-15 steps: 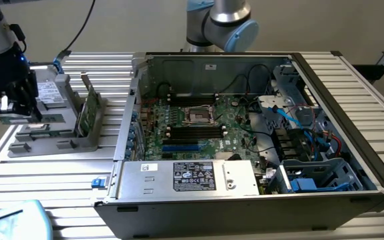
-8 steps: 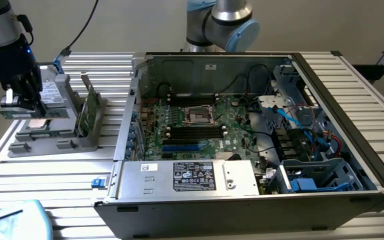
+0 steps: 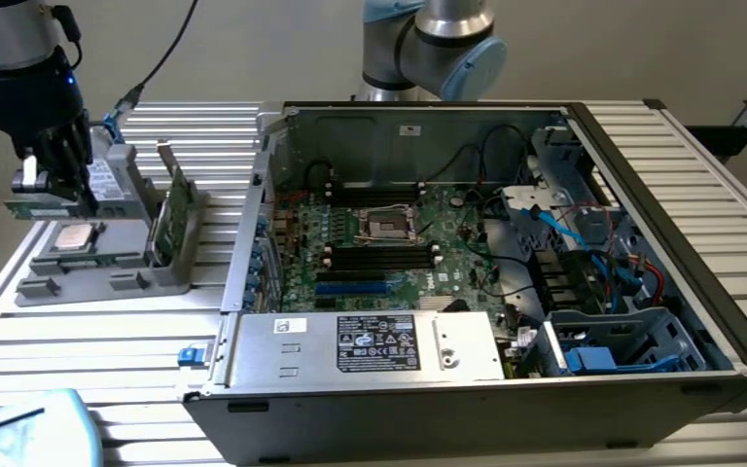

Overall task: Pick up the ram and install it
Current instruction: 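Pick up the ram and move it above insertion slot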

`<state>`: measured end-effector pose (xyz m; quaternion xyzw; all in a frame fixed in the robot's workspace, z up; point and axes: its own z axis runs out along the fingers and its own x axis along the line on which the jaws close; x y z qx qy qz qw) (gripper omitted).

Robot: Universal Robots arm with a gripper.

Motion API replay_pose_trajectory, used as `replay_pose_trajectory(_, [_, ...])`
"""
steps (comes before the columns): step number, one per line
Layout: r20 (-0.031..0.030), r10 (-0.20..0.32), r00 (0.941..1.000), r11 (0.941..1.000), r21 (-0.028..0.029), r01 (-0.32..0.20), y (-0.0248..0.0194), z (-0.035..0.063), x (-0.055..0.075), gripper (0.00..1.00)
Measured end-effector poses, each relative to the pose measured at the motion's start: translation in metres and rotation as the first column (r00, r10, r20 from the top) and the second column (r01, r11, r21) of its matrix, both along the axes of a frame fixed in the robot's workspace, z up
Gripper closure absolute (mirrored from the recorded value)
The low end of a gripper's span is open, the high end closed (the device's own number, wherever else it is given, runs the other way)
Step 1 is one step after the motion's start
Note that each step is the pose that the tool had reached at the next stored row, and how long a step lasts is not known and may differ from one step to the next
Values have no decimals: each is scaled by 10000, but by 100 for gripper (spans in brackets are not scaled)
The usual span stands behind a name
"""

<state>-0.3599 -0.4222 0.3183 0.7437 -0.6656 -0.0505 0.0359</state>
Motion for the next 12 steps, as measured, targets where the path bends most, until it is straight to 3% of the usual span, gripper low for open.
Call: replay_pose_trajectory(12, [-237,0,9997,10000,0,0,2,246,339,86])
